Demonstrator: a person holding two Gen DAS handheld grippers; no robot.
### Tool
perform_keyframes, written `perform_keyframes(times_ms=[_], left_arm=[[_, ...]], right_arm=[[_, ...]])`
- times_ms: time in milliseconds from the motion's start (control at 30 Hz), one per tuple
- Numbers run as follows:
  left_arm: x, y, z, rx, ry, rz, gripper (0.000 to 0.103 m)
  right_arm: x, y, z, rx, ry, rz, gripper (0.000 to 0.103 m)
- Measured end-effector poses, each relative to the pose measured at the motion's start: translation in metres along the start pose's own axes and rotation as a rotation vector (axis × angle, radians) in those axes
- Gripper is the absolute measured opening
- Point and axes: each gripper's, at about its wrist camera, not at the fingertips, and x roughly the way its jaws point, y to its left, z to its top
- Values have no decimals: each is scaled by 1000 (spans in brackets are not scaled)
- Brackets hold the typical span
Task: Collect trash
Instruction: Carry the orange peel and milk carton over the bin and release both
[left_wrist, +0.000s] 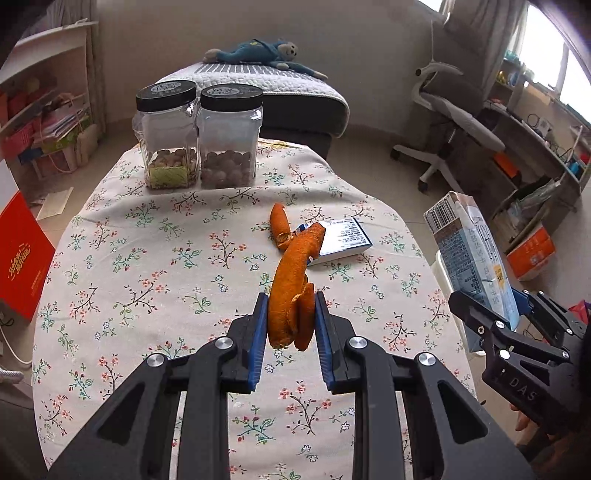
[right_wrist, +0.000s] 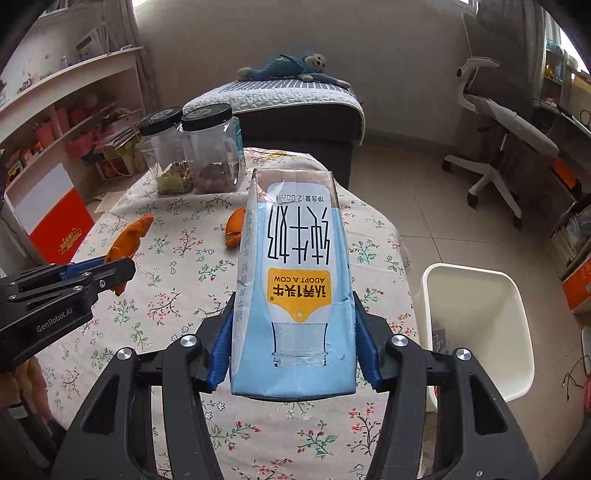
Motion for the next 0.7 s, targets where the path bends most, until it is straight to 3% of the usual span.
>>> perform_keyframes(times_ms=[400,700], left_arm=[[17,-68,15,69,-21,-76,25],[32,-113,18,112,-11,-125,25]], right_arm=[[-9,-55,-3,77,-12,-56,53],[-13,-116,-10,149,-12,-169,53]])
